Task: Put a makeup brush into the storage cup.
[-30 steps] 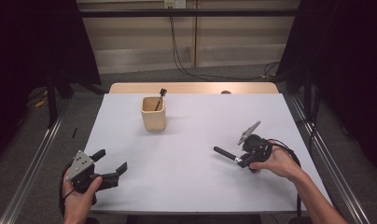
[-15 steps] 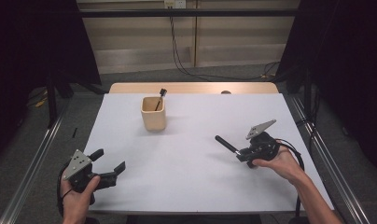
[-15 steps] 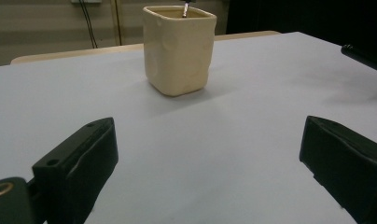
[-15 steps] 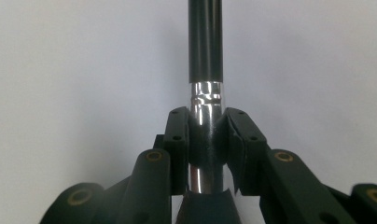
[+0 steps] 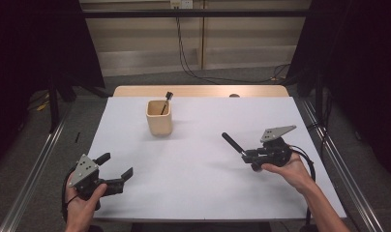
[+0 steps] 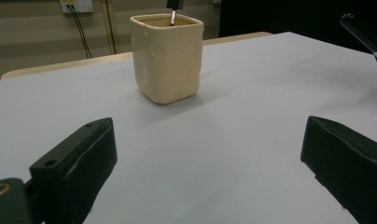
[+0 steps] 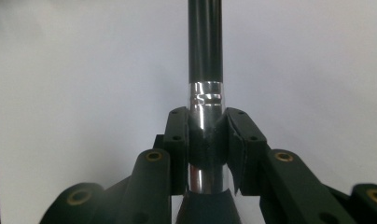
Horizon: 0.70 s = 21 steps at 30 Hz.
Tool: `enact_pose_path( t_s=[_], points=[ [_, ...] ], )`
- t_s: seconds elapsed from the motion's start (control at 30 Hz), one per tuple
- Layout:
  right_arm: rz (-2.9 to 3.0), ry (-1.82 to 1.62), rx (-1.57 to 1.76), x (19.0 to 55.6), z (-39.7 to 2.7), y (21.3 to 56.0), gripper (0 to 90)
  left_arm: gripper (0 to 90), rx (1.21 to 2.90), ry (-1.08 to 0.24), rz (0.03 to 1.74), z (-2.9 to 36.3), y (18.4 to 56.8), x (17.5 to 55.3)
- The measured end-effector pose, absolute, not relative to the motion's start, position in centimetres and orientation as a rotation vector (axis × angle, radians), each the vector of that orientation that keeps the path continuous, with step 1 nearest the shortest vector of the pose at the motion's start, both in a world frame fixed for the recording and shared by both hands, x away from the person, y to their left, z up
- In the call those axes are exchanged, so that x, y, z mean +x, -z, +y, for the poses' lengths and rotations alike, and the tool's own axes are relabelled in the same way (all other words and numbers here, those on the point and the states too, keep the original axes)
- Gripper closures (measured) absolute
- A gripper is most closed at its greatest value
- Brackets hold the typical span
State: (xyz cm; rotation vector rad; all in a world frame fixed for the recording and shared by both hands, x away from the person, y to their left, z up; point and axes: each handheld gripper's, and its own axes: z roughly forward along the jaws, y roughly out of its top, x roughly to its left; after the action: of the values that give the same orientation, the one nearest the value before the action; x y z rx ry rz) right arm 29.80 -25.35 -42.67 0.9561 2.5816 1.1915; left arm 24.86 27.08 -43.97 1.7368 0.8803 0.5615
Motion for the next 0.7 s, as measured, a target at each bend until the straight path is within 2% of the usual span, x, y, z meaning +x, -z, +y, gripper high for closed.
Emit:
enact_pose_path(
  t_s=[0.3, 0.7],
  points=[
    [2.54, -1.328, 0.92, 29.3, -25.1, 42.0, 71.5, 3.6, 1.741, -0.528, 0.853, 26.7, 43.8, 24.7],
    [2.589, -1.348, 0.843, 28.6, -22.5, 41.6, 71.5, 3.2, 1.712, -0.48, 0.816, 25.5, 43.6, 24.4]
  ],
)
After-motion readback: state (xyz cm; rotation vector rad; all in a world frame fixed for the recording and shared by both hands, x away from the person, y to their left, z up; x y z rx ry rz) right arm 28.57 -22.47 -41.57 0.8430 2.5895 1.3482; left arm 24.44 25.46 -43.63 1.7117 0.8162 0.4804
